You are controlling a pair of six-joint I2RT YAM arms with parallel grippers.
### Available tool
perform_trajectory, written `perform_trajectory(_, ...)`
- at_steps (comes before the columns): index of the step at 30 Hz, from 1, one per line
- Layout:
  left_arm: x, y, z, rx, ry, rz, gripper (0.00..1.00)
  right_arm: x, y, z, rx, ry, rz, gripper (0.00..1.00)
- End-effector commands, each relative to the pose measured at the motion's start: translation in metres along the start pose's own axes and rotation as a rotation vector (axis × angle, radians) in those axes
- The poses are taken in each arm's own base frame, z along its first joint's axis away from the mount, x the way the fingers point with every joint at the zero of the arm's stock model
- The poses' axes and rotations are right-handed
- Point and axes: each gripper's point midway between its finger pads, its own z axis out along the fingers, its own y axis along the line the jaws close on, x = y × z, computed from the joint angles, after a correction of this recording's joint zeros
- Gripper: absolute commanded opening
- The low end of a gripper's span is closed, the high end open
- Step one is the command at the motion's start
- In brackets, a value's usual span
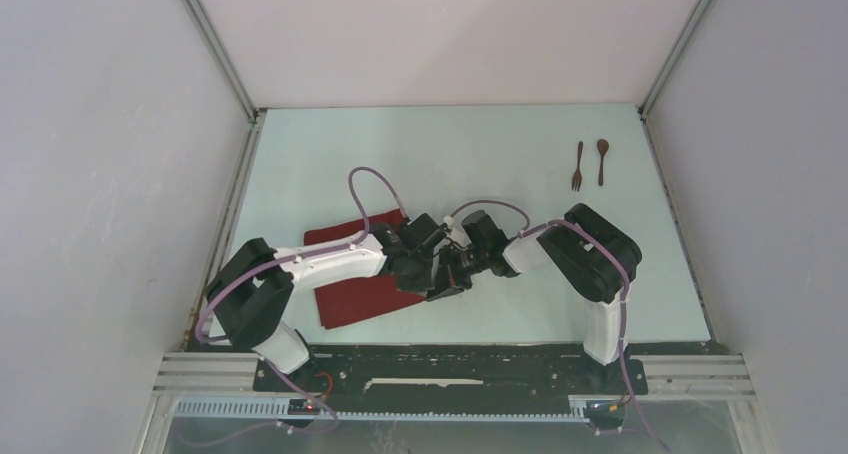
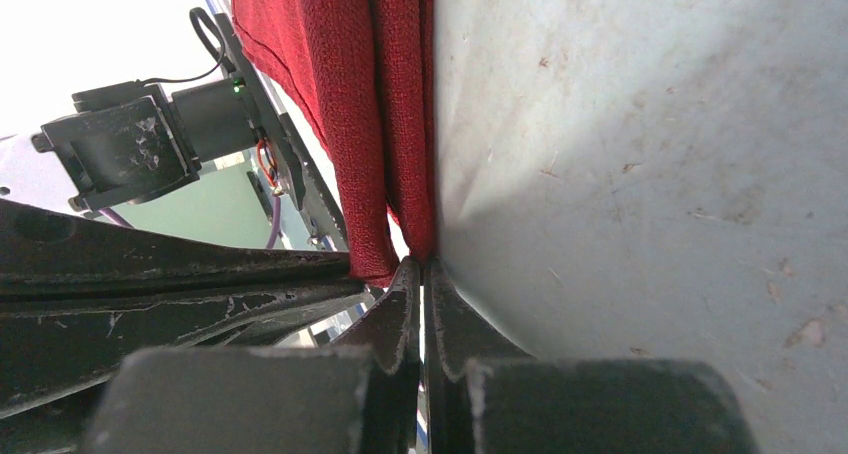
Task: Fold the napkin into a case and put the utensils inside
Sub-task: Smooth out the lower triangle-folded napkin at the center of the board.
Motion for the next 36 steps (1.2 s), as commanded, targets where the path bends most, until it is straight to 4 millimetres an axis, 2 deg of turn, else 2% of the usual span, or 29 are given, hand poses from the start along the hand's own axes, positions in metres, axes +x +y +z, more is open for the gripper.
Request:
perform_trajectory(1, -0.001, -0.007, -0.006, 0.019, -0.008, 0.006, 0.03, -0.007, 0.004, 0.000, 0.000, -0.018, -0.018, 0.03)
perform_trajectory(3, -0.003, -0.008, -0.013, 0.031, -0.022, 0.007, 0.11, -0.005, 0.005, -0.004, 0.004, -0.016, -0.016, 0.10)
perform_trajectory(5, -0.009, -0.012, -0.026, 0.051, -0.050, 0.015, 0.26, 0.000, 0.004, -0.012, 0.032, -0.026, -0.012, 0.22)
perform_trajectory(6, -0.010, -0.013, -0.034, 0.057, -0.054, 0.026, 0.31, 0.004, 0.000, -0.016, 0.064, -0.028, -0.006, 0.27)
perform_trajectory(9, -0.014, -0.017, -0.061, 0.093, -0.077, 0.052, 0.39, 0.019, -0.009, -0.028, 0.138, -0.020, 0.011, 0.37)
perform_trajectory(13, -0.024, -0.014, -0.094, 0.191, -0.128, 0.025, 0.45, 0.017, 0.006, -0.028, 0.065, -0.046, -0.030, 0.57)
perform_trajectory(17, -0.044, 0.017, -0.107, 0.209, -0.190, -0.063, 0.47, 0.002, 0.025, -0.022, -0.016, -0.067, -0.056, 0.69)
perform_trajectory(21, -0.064, 0.054, -0.108, 0.249, -0.239, -0.197, 0.46, -0.014, 0.024, -0.010, 0.017, -0.067, -0.054, 0.70)
perform_trajectory(25, -0.083, 0.092, -0.111, 0.280, -0.290, -0.324, 0.44, -0.016, 0.009, 0.000, 0.085, -0.052, -0.032, 0.66)
perform_trajectory(26, -0.090, 0.105, -0.112, 0.279, -0.311, -0.369, 0.44, -0.015, 0.005, 0.003, 0.100, -0.043, -0.027, 0.64)
perform_trajectory(31, -0.109, 0.133, -0.121, 0.305, -0.366, -0.458, 0.44, -0.006, -0.012, 0.012, 0.171, -0.031, -0.008, 0.45)
perform_trajectory(33, -0.114, 0.139, -0.123, 0.298, -0.378, -0.464, 0.44, -0.005, -0.010, 0.015, 0.169, -0.039, -0.013, 0.30)
perform_trajectory(35, -0.117, 0.143, -0.123, 0.291, -0.385, -0.467, 0.44, -0.003, -0.009, 0.015, 0.164, -0.059, -0.006, 0.07)
perform_trajectory(36, -0.119, 0.145, -0.122, 0.290, -0.388, -0.472, 0.43, -0.002, -0.009, 0.014, 0.168, -0.072, -0.002, 0.00)
